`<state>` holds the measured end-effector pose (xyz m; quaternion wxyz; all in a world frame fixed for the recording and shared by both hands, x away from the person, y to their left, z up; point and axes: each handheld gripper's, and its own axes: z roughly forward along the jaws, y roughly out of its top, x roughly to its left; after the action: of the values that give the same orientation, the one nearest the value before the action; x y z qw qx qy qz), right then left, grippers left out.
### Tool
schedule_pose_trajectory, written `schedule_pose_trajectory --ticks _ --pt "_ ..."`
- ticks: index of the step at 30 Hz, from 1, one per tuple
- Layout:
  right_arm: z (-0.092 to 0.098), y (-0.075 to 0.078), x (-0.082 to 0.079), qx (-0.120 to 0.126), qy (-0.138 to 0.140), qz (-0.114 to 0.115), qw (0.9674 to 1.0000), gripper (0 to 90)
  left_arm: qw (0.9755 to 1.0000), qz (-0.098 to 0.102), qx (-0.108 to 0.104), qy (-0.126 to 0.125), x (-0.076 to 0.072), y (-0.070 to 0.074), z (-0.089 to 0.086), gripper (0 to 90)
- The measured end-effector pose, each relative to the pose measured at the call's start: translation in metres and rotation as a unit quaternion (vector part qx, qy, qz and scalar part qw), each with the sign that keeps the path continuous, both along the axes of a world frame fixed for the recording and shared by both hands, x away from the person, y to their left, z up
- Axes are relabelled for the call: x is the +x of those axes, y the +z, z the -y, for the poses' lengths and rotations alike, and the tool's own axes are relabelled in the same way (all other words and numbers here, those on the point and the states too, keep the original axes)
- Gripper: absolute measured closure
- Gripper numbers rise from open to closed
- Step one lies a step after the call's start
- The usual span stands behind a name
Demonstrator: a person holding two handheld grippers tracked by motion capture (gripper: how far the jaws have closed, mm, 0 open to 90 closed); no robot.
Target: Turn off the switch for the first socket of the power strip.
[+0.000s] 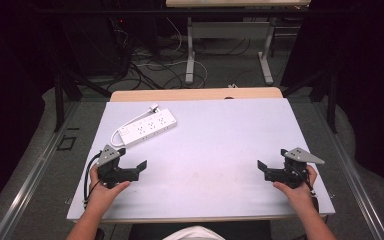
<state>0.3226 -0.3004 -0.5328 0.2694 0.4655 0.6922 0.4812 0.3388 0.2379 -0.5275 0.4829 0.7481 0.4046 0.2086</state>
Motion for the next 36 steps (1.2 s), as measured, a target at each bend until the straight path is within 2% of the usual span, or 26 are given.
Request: schedule_pose_trajectory --ticks 2,4,14,16,18,22,29,33,36 --pt "0.001 0.0 -0.001 -0.006 0.005 -0.007 0.9999 0.0 1.0 0.003 0.0 -0.001 0.001 0.0 0.0 2.1" --pt "0.001 0.0 -0.001 -0.008 0.001 -0.001 1.0 0.0 1.0 0.0 0.001 0.0 0.0 0.001 0.001 2.1" --pt "-0.004 -0.001 0.0 -0.015 0.007 -0.001 0.9999 0.0 1.0 -0.001 -0.008 0.0 -0.002 0.002 0.002 2.1" --pt "-0.004 0.0 -0.001 -0.014 0.009 0.005 0.9998 0.0 0.9999 -0.003 -0.01 0.001 -0.002 0.003 0.002 2.1" --pt "-0.004 0.001 -0.002 -0.015 0.008 0.0 0.9999 0.0 0.9999 -0.005 -0.011 0.004 -0.002 0.004 0.002 2.1" --pt "-0.005 0.001 -0.002 -0.016 0.007 0.001 0.9999 0.0 0.9994 -0.019 -0.025 0.015 0.0 0.007 0.003 2.1" --pt "-0.006 -0.001 0.0 -0.017 0.012 0.005 0.9998 0.0 0.9988 -0.022 -0.031 0.031 0.006 0.018 0.002 3.8" --pt "-0.007 -0.002 0.0 -0.015 0.013 -0.002 0.9998 0.0 0.9987 -0.023 -0.025 0.039 0.013 0.029 -0.001 4.8" --pt "-0.007 -0.002 0.0 -0.02 0.015 0.003 0.9997 0.0 0.9985 -0.025 -0.02 0.044 0.016 0.034 -0.002 4.8"
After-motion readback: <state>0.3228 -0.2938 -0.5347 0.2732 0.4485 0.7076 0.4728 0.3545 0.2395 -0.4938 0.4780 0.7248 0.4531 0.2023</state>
